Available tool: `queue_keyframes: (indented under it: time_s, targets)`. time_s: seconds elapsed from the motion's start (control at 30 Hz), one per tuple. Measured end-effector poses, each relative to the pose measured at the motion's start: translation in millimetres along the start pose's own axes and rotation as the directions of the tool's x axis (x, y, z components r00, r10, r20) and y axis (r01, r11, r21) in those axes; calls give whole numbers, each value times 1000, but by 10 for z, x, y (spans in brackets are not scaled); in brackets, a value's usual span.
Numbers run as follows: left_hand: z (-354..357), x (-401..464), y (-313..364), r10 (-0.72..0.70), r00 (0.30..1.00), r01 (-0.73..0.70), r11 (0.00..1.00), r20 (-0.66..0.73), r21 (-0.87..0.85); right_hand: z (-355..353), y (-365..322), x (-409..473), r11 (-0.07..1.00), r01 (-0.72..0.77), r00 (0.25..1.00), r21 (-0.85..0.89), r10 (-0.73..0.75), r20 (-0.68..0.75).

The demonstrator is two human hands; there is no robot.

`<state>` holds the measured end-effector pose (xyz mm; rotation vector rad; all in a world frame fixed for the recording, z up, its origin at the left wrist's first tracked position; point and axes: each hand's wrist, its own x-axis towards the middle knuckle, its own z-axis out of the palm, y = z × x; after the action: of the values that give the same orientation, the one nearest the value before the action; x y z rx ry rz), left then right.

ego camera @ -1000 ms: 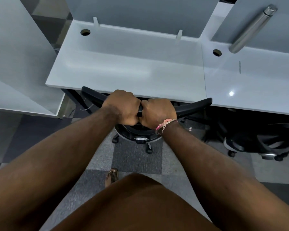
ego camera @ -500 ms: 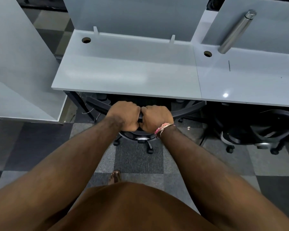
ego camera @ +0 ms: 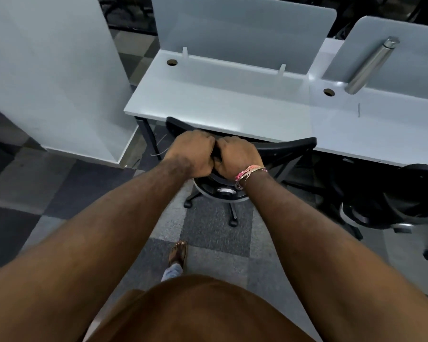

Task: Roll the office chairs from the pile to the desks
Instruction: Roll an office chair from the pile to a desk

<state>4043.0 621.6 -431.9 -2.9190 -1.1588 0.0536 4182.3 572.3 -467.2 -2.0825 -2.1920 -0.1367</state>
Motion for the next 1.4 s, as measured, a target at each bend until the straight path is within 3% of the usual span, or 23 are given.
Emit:
queue_keyframes:
  time_s: [0.2,0.43,0.77,0.93,1.27,1.4]
  targets:
    - [114,-817,-198,-129,991,131,991,39,-40,29,-675,-180,981,192,979,-18,-190,70]
    - [188,-1715,-775,-297,953,299,953,66,-38,26,-1716,-113,949,315,941,0,-312,129]
    - [305,-3564,-2280,-528,840,540,836,125,-95,116,-4183,163,869,495,850,5,-486,202]
    - [335,-4493,-3024,-618,771,633,771,151,-78,154,-5386,328,786,618,770,25,-611,183]
    - [622,-6137,-4316,-854,488,872,485,181,-67,419,-7713,690,502,858,484,105,-860,161]
    - [735,-6391,-4822,-883,430,900,437,188,-7,601,-8308,968,429,896,418,114,-901,114]
